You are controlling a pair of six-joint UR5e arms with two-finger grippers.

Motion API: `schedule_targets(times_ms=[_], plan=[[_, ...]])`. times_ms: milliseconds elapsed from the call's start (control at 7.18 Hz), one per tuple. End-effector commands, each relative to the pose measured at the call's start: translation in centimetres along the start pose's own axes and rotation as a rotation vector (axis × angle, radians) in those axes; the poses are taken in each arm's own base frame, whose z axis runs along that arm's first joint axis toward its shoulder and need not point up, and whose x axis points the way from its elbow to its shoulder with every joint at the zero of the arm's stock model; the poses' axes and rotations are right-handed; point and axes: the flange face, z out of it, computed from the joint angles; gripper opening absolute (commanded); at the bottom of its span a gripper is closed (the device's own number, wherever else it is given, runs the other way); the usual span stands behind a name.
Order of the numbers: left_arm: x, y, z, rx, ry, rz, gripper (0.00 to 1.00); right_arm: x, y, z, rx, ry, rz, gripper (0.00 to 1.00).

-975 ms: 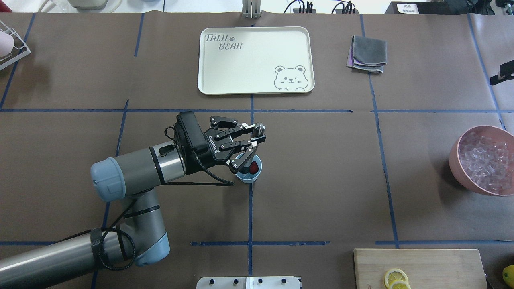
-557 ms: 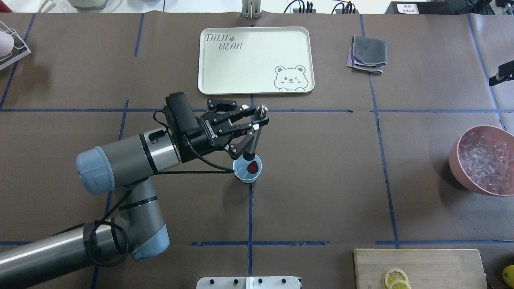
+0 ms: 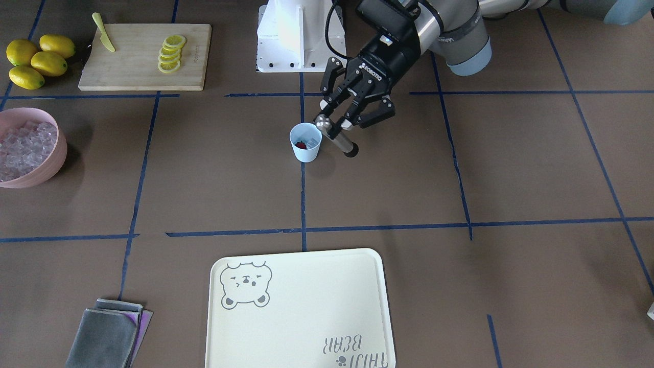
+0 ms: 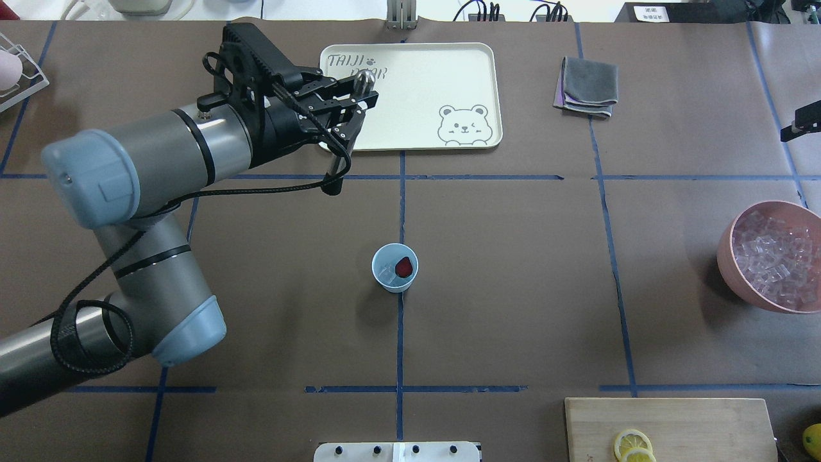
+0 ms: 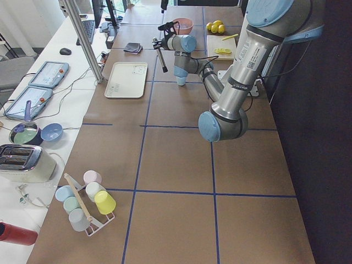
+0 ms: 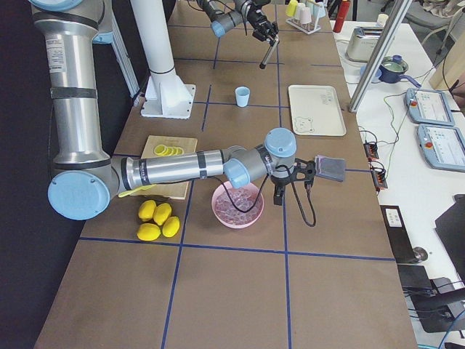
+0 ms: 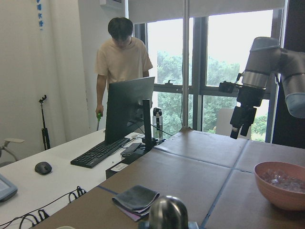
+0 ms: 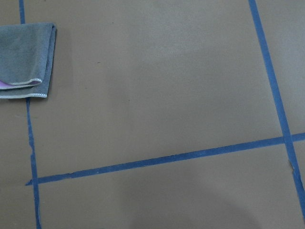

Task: Mash ice and strawberries in cup
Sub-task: 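Lift the muddler out of the cup and withdraw the left arm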

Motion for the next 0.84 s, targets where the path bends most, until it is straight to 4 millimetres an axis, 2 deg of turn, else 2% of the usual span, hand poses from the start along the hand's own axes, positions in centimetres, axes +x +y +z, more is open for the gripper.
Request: schedule_targets(times_ms=[0,139,279,418,557,697], plan=[[-11.6,-1.1,-1.4,-0.293,-0.106,-0.089,0.0,0.6,-0.3,0.5,0.003,0.019,0.008,1.0],[-18.6,-0.5,-4.8,-0.424,-0.111,-0.15,0.0,1.1,-0.7,0.7,0.025,0.052,0.012,1.0],[-23.0,1.9,-8.0,-0.489,-0.164,-0.19,0.0,1.3,-0.9,0.9,0.027,0.06,0.014,1.0],[-29.3,7.1,-13.1,-0.57,-0.273,-0.279,0.0,1.4,-0.8,0.9,0.026,0.059,0.014,1.0],[-33.1,13.6,-17.7,-0.701,-0.265,-0.416,0.01,1.7,-0.8,1.3,0.02,0.065,0.022,1.0],[-35.4,18.8,-20.6,-0.788,-0.279,-0.51,0.02,2.0,-0.8,1.6,0.015,0.068,0.026,1.0]])
